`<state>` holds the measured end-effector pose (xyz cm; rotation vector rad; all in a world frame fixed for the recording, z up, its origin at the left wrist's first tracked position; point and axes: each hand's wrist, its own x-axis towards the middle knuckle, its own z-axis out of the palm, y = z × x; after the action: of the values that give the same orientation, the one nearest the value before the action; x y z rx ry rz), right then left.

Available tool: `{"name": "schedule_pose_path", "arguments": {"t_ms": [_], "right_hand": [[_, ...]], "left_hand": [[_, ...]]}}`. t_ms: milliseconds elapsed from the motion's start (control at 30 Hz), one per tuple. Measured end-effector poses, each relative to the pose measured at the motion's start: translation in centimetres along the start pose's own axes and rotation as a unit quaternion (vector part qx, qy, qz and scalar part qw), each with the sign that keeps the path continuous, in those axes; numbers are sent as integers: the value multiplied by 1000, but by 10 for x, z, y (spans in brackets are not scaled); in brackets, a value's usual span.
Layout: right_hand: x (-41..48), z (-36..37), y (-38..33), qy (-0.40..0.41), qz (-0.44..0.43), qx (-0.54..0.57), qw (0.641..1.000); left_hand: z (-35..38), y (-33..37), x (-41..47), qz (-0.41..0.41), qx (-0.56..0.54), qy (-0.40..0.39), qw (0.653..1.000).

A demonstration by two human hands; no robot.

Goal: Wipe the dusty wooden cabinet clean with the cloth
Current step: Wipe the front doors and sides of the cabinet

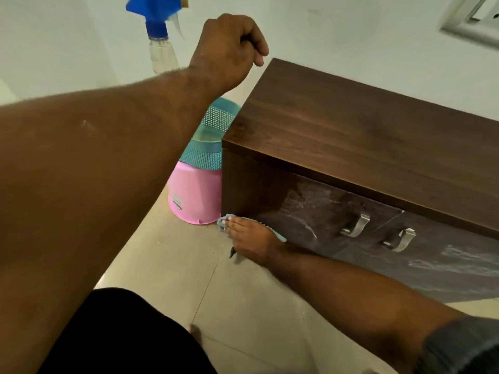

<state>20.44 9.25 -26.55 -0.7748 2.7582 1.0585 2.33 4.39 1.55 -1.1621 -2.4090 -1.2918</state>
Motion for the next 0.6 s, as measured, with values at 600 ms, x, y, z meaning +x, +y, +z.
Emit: {"name": "schedule_pose_path", "arguments": {"t_ms": [600], "right_hand": [[-43, 6, 15, 116, -2, 31, 993]], "left_hand": [[-11, -9, 3, 12, 6, 17, 1000]]}}
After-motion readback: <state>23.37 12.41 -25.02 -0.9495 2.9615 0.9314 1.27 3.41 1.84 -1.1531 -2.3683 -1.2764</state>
